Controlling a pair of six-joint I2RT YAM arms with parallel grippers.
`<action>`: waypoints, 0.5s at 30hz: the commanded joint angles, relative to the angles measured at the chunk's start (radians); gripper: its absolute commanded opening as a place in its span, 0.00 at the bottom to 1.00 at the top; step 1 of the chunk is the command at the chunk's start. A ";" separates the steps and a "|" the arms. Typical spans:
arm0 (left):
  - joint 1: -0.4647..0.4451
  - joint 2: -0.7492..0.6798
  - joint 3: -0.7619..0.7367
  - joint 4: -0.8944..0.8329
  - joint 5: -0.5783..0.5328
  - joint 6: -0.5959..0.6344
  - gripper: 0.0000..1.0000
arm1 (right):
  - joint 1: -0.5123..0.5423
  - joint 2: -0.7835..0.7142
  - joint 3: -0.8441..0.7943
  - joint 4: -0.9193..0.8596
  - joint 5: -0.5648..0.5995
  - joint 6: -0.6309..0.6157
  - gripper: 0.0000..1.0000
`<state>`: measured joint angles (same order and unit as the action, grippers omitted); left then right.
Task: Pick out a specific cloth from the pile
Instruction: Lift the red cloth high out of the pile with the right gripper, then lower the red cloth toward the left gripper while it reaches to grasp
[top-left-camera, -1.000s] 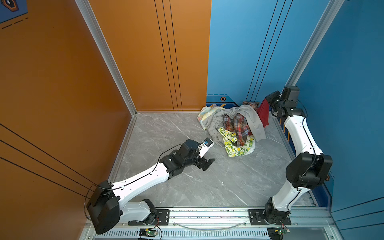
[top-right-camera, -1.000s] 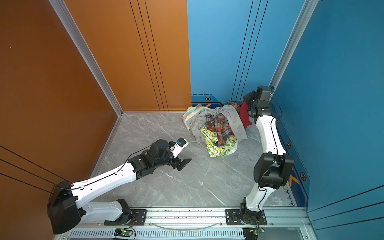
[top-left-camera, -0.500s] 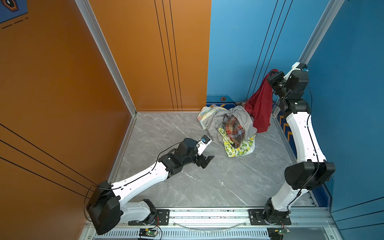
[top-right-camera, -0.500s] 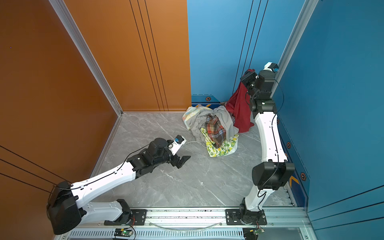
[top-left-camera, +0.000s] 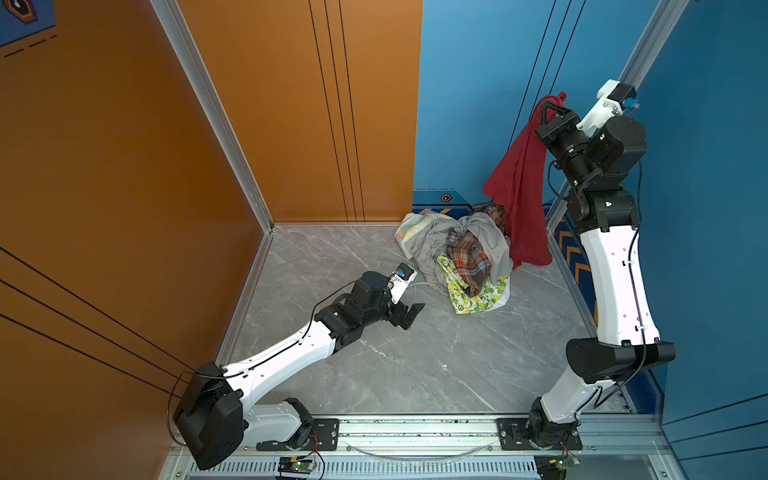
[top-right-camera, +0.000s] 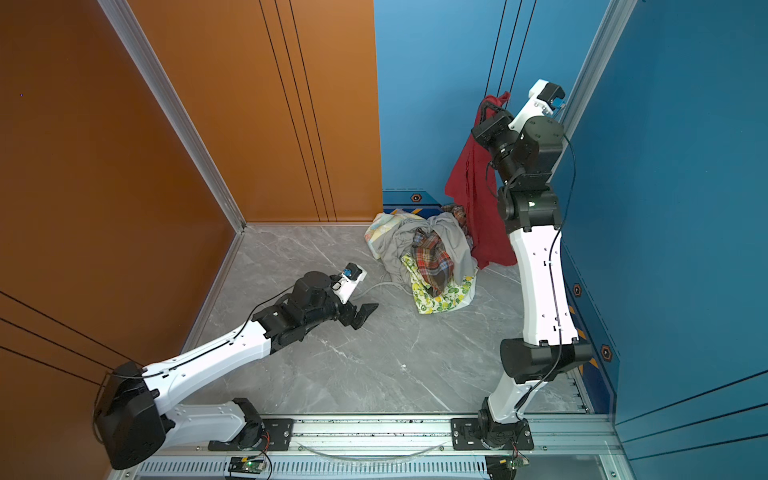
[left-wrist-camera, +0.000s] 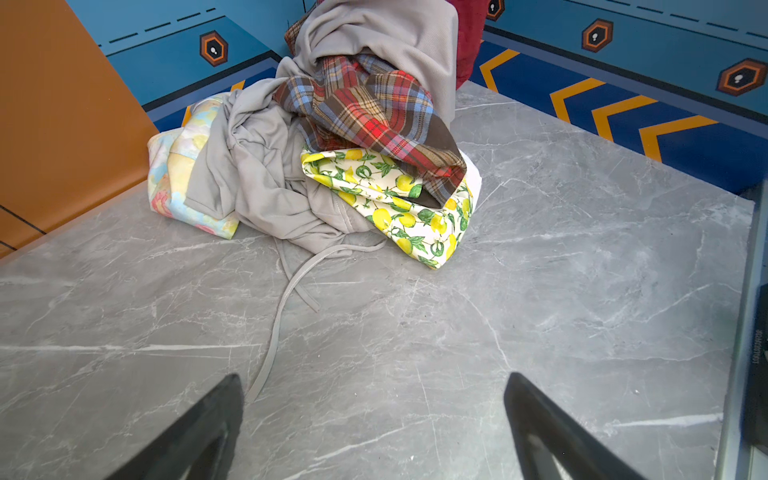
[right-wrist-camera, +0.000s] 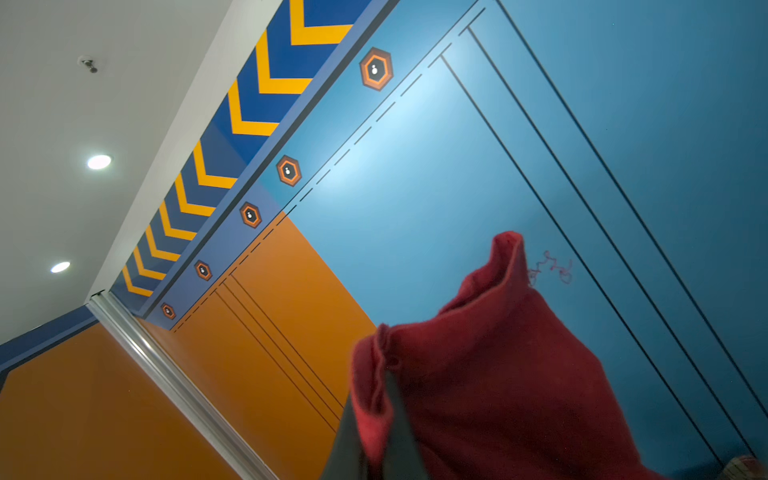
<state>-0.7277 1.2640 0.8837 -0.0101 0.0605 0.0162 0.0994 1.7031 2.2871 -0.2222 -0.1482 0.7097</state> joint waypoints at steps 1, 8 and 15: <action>0.011 0.009 -0.017 0.042 -0.006 -0.029 0.98 | 0.042 -0.068 0.033 -0.054 -0.025 -0.077 0.00; 0.013 0.040 -0.017 0.107 -0.046 -0.099 0.97 | 0.126 -0.137 -0.055 -0.147 -0.052 -0.147 0.00; -0.045 0.111 0.045 0.197 -0.157 -0.131 0.97 | 0.164 -0.178 -0.106 -0.206 -0.077 -0.193 0.00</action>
<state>-0.7486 1.3399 0.8890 0.1207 -0.0250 -0.0853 0.2508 1.5578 2.1948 -0.4244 -0.1890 0.5591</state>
